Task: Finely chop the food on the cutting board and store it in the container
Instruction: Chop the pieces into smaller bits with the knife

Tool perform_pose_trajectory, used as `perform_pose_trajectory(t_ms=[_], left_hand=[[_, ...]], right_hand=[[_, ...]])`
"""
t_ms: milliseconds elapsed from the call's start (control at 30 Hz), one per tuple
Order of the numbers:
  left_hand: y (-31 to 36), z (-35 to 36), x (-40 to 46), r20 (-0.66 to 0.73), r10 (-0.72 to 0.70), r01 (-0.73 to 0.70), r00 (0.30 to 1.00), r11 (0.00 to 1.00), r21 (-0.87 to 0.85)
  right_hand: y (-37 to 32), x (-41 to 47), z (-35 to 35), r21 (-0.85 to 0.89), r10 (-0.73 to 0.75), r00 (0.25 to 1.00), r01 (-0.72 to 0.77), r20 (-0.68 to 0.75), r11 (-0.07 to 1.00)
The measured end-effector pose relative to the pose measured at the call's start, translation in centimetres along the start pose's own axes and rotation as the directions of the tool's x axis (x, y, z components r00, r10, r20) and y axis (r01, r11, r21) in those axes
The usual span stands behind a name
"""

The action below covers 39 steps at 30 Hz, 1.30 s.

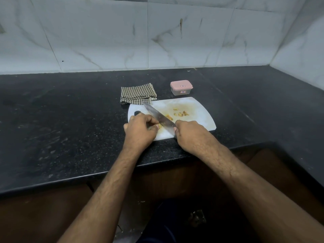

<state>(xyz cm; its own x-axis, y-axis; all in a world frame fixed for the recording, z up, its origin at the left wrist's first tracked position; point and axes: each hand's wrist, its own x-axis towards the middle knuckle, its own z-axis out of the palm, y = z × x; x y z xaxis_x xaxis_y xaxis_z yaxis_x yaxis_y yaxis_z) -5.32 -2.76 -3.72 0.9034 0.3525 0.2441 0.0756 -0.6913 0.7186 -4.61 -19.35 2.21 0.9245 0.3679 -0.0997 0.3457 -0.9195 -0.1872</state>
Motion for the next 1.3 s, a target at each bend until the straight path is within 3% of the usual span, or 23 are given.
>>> perform_pose_trajectory(t_ms=[667, 1067, 1300], left_hand=[[0.3, 0.2, -0.2, 0.011, 0.016, -0.017, 1.0, 0.996, 0.088], [0.1, 0.2, 0.0, 0.013, -0.014, 0.014, 1.0, 1.0, 0.024], [0.1, 0.1, 0.0, 0.007, -0.023, 0.023, 1.0, 0.999, -0.029]], right_hand=[[0.0, -0.8, 0.3, -0.035, -0.038, 0.998, 0.037, -0.04, 0.999], [-0.1, -0.7, 0.0, -0.064, -0.033, 0.999, 0.032, -0.013, 0.997], [-0.6, -0.2, -1.3, -0.107, -0.005, 0.997, 0.013, 0.077, 0.994]])
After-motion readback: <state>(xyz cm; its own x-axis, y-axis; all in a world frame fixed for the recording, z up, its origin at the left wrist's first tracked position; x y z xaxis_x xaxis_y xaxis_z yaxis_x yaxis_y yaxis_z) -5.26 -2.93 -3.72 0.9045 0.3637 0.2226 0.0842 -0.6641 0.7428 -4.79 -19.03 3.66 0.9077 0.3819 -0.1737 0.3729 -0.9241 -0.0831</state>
